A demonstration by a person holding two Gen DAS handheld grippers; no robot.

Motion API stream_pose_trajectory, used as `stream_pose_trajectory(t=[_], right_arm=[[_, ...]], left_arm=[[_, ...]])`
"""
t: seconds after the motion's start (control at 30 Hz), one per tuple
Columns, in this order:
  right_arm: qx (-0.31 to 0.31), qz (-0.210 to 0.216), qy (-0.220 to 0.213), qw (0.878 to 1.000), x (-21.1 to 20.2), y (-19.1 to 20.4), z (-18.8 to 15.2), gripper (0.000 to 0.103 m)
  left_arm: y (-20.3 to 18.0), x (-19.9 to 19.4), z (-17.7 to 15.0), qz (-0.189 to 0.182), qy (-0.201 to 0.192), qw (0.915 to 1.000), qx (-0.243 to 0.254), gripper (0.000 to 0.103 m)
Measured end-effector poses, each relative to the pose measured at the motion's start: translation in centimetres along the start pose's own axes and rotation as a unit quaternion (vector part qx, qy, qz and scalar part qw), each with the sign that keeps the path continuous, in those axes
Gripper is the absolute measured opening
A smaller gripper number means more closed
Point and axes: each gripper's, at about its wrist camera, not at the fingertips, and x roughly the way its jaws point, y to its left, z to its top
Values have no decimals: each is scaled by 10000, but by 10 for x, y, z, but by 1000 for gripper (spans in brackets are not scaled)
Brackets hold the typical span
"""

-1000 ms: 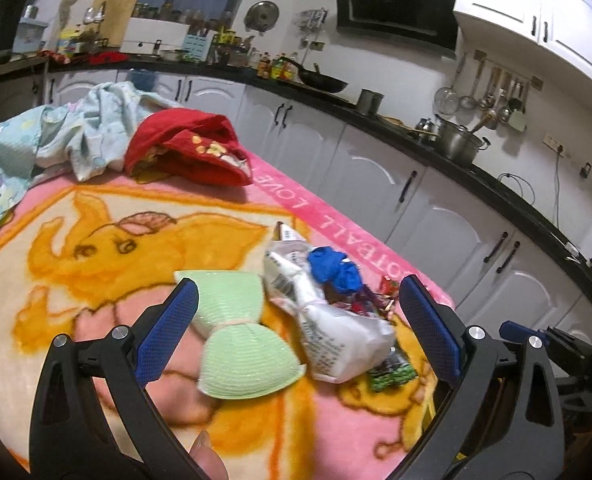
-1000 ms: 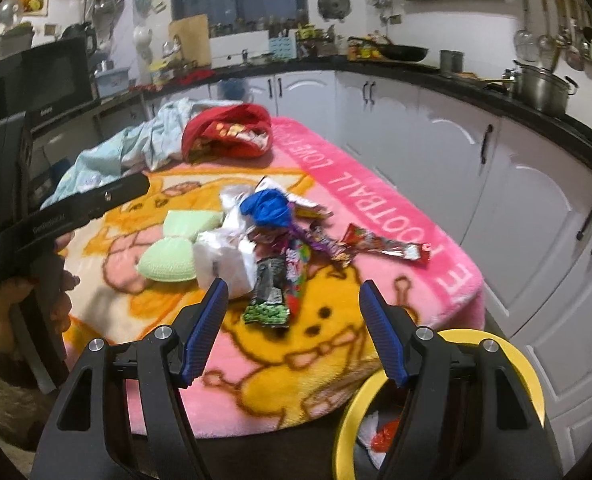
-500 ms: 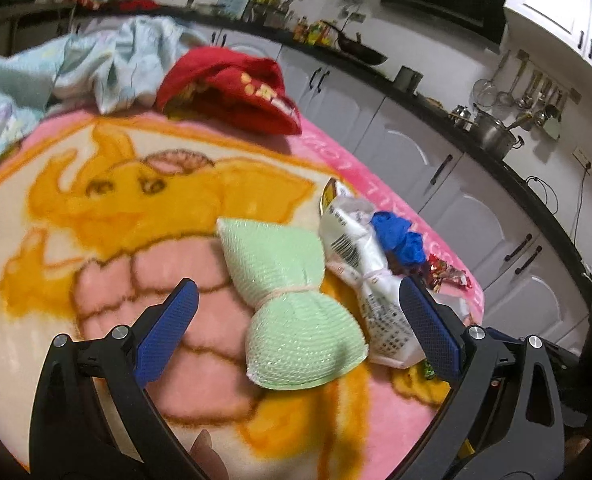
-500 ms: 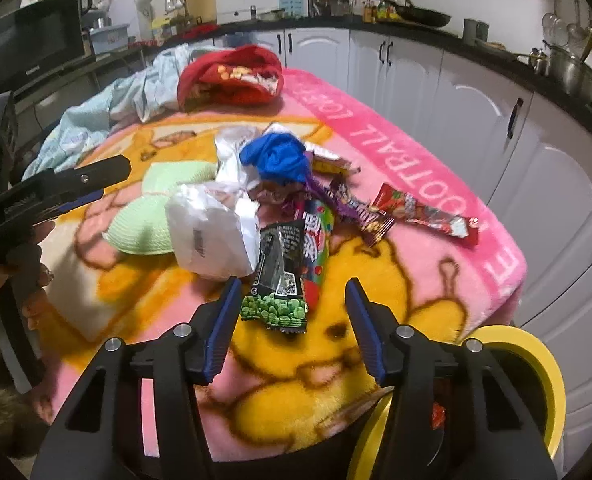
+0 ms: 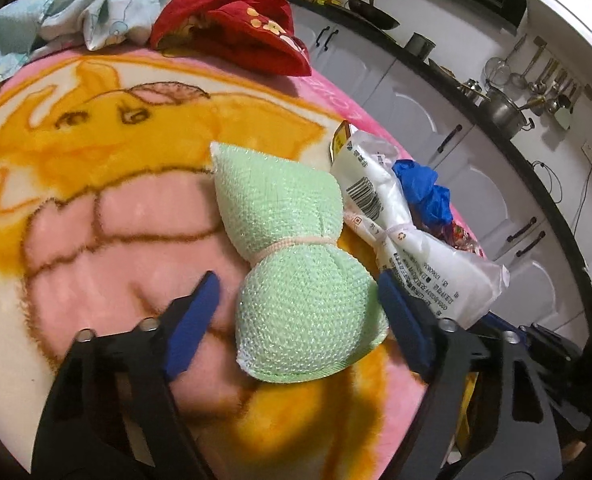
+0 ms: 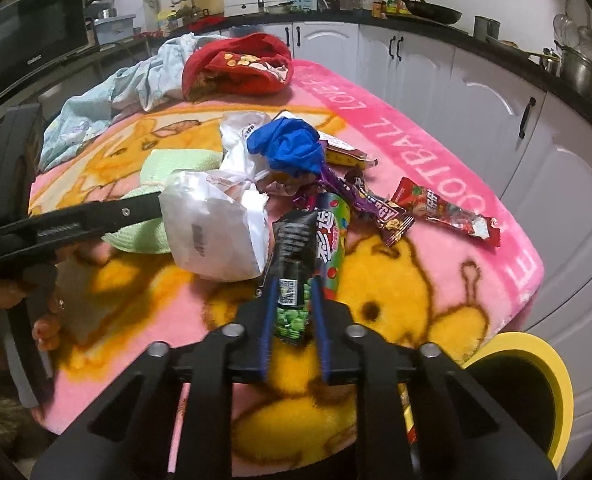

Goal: Collect trash
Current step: 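Grasp the green mesh sponge with the left gripper while the right gripper grasps the dark snack wrapper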

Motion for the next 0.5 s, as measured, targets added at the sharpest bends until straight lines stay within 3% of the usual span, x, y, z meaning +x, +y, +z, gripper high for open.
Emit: stream_pose_trajectory(t=[0.07, 0.2, 0.5], right_arm=[[12, 45, -2, 10000, -1, -1, -1, 14], [22, 97, -59, 9999, -5, -1, -1, 13], [3, 131, -209, 9997, -18, 2, 1, 13]], left_arm=[[-2, -1, -1, -76, 17, 10000, 39, 54], [-8, -1, -4, -71, 33, 9998, 204, 45], [-6, -13, -4, -146, -81, 9996, 225, 34]])
